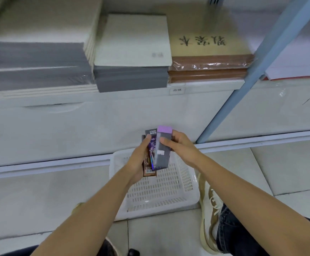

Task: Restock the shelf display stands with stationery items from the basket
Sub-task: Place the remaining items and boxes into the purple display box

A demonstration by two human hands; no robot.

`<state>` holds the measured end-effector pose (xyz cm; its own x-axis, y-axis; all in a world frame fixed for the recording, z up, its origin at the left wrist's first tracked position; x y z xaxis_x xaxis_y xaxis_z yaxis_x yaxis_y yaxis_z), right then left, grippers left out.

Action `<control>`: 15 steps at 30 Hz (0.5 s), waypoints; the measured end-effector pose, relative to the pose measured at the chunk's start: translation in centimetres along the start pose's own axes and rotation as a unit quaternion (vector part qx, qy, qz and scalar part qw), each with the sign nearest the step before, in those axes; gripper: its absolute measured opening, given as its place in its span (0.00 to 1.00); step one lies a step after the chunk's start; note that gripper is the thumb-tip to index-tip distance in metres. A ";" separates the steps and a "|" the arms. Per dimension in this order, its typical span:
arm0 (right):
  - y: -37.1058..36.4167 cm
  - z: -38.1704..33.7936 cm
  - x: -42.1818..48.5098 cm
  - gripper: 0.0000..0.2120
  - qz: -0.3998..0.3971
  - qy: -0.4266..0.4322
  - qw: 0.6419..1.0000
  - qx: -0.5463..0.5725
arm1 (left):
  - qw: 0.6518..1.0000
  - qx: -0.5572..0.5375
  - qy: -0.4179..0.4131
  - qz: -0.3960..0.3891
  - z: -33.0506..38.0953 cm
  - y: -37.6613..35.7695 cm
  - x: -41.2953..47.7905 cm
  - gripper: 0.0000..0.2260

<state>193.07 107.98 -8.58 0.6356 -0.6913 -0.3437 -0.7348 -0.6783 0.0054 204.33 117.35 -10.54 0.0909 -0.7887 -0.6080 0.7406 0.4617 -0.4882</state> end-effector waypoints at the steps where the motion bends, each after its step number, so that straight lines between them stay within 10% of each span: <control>1: -0.5 -0.9 -0.1 0.14 0.003 0.012 1.000 -0.009 | 1.000 0.019 -0.024 0.001 0.8 0.2 -0.9 0.17; 15: -7.6 -16.6 -3.5 0.17 -0.025 0.160 0.987 0.016 | 0.951 0.130 -0.265 0.087 12.5 -0.8 -13.3 0.18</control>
<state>200.38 111.40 8.12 0.7096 -0.7041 -0.0287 -0.7046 -0.7087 -0.0360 210.89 122.44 5.80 0.4990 -0.8356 -0.2298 0.8174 0.5419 -0.1956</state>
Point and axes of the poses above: each hand's wrist, its own x-axis towards the middle knuckle, its own y-axis out of the back of the hand, z = x × y, the point moved 3 cm from there along x, towards the middle knuckle
